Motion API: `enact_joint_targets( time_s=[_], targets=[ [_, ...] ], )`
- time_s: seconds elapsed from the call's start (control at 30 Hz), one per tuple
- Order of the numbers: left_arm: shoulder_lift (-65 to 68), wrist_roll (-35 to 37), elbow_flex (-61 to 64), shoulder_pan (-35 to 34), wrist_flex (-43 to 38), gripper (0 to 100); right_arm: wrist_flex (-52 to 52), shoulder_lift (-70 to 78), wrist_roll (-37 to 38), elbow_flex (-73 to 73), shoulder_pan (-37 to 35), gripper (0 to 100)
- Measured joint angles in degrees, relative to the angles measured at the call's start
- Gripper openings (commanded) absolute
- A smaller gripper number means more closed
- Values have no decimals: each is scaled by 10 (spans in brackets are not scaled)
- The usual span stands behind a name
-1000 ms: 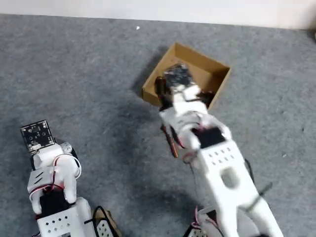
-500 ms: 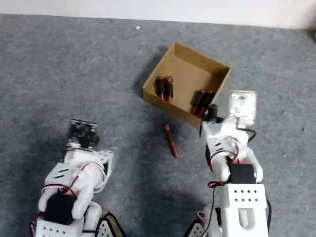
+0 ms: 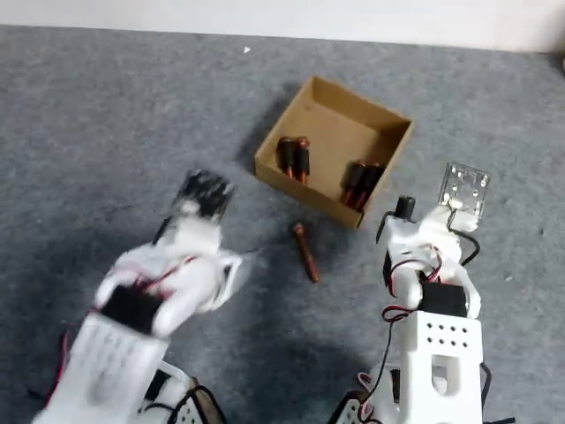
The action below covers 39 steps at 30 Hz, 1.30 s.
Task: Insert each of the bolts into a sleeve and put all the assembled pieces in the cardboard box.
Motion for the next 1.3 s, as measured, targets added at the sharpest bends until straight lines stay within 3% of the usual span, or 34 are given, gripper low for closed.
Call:
enact_joint_targets(
  time_s=[0.3, 0.53, 0.83, 1.07, 1.3],
  targets=[
    [403, 182, -149, 79, -113, 224, 0, 0, -6, 0, 24, 5],
    [615, 266, -253, 98, -160, 221, 0, 0, -10, 0, 26, 5],
    [789, 280, -375, 102, -164, 220, 0, 0, -10, 0, 25, 5],
    [856, 282, -444, 105, -153, 0, 0, 0, -10, 0, 25, 5],
    [861, 283, -457, 106, -149, 5, 0, 0, -10, 0, 25, 5]
  ],
)
